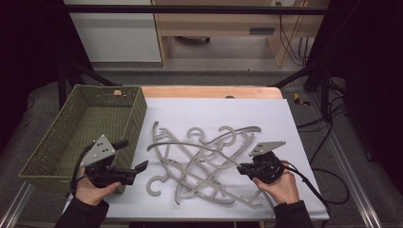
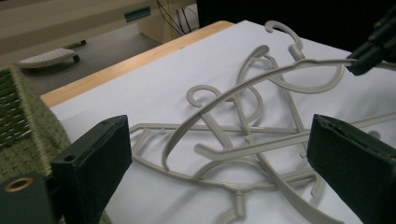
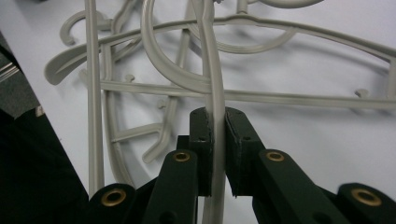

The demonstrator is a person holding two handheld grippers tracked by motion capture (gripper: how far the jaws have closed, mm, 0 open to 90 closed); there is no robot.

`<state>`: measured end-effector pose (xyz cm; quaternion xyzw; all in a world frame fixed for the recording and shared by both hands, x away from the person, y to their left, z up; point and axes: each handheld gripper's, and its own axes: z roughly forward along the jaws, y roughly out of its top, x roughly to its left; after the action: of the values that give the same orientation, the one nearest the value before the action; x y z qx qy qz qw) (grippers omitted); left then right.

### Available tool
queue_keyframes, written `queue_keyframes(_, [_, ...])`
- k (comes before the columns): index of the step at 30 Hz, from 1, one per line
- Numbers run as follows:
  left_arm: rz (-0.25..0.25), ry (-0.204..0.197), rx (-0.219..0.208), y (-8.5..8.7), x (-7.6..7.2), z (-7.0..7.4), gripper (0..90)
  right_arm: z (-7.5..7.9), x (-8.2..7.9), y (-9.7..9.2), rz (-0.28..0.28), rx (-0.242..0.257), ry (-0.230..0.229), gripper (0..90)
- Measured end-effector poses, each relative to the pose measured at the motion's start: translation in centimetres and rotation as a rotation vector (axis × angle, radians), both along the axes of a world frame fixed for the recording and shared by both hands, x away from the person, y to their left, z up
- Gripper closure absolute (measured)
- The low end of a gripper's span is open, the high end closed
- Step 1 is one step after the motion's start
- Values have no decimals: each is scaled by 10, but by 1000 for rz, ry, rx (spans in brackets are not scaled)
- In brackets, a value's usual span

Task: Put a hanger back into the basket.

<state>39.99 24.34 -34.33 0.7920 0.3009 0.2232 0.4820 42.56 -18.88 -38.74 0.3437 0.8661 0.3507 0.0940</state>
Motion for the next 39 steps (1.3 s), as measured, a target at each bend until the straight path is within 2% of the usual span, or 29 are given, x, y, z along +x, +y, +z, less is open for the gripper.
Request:
queue_keyframes(3, [-28,0,23,-9,0,-1,63,3,-1,6,24,7,-2,822])
queue_keyframes(5, [-45,1,41,-14,0,-1,64,7,-4,10,67,4,0,822])
queue_keyframes(9, [-83,12,79,-23,1,-1,69,10,-6,13,105,31,-4,822])
queue_keyframes(10, [-95,15,94,-25,1,-1,77,11,-6,14,146,49,-5,822])
queue_keyframes(15, [-124,28,178,-37,3,-9,111,11,-7,21,195,32,8,822])
queue_keyframes(16, [-142,34,214,-41,2,-12,138,9,-8,25,211,21,11,822])
queue_keyframes(17, [-142,34,214,-41,2,-12,152,9,-8,25,211,21,11,822])
queue_keyframes(18, [-152,37,232,-44,2,-13,175,8,-10,28,224,7,19,822])
queue_keyframes(20, [-187,55,274,-49,1,-17,191,7,-10,30,235,3,19,822])
queue_keyframes(22, [-220,74,329,-56,2,-23,248,5,-11,34,258,9,21,822])
queue_keyframes(23, [-220,74,329,-56,2,-23,271,5,-11,34,258,9,21,822])
queue_keyframes(25, [-234,86,355,-60,2,-28,308,4,-13,37,274,3,26,822])
queue_keyframes(26, [-243,92,391,-63,4,-31,327,3,-13,38,278,4,34,822])
queue_keyframes(27, [-243,92,391,-63,4,-31,347,3,-13,38,278,4,34,822])
queue_keyframes(28, [-250,94,408,-64,4,-32,347,3,-13,39,284,7,31,822])
queue_keyframes(32, [-263,97,452,-69,6,-37,444,3,-15,41,283,1,33,822])
queue_keyframes(34, [-263,101,468,-71,6,-39,522,2,-16,43,315,-5,34,822])
queue_keyframes(37, [-268,102,483,-73,5,-41,570,2,-17,44,311,-5,37,822])
queue_keyframes(38, [-268,100,484,-74,5,-42,615,2,-17,45,319,-13,35,822])
queue_keyframes(39, [-270,103,487,-74,5,-43,615,2,-17,45,319,-13,35,822])
